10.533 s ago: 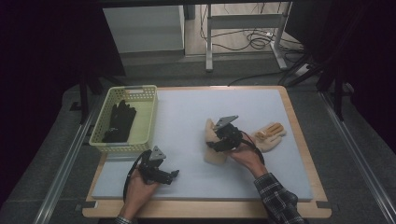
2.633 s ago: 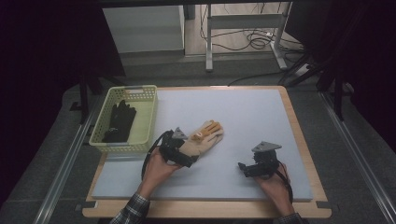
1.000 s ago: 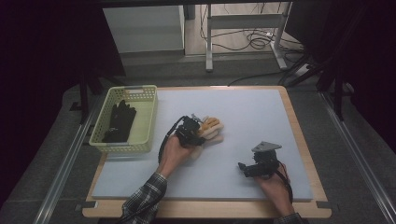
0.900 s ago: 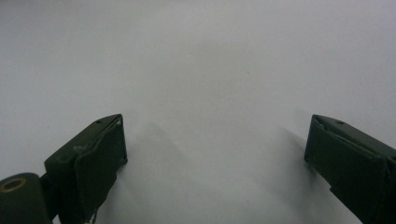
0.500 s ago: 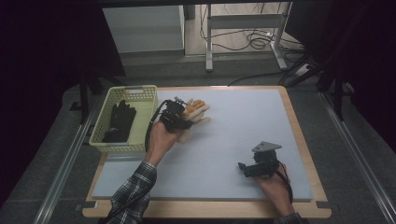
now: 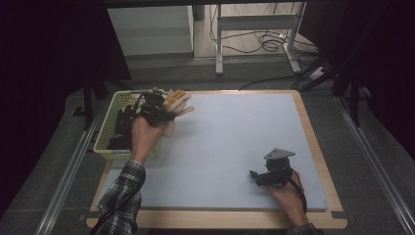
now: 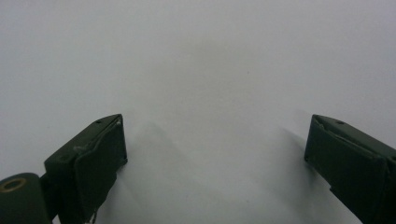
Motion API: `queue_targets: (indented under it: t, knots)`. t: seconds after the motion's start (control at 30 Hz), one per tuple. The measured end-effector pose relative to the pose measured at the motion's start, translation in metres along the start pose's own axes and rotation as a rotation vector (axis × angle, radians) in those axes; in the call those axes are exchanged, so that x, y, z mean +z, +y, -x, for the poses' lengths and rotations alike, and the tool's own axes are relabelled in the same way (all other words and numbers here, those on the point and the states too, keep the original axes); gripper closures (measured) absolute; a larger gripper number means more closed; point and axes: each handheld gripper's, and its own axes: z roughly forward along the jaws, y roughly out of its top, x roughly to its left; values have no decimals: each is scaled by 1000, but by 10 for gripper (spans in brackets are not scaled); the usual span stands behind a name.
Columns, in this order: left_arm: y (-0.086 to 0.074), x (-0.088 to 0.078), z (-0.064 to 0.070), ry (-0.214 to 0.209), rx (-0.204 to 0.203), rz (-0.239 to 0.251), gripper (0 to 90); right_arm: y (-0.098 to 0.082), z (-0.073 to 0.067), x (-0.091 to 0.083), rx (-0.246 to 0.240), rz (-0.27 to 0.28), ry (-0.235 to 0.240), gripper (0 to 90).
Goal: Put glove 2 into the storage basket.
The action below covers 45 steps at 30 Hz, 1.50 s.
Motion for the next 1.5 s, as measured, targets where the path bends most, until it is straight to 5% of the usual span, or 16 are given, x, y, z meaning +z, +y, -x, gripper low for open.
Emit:
queue_targets:
  t: [0.33,0.87,1.23,1.5]
  knots:
    - [-9,-13,-41,51,-82,22,565,0,0,0,0,0,0,52]
    - [-27,-12,-88,133,-176,24,559,0,0,0,0,0,0,52]
    - [-33,18,-97,149,-173,-18,548,0,0,0,1,1,0,52]
    - [-33,50,-95,175,-132,-120,541,0,0,0,0,1,1,52]
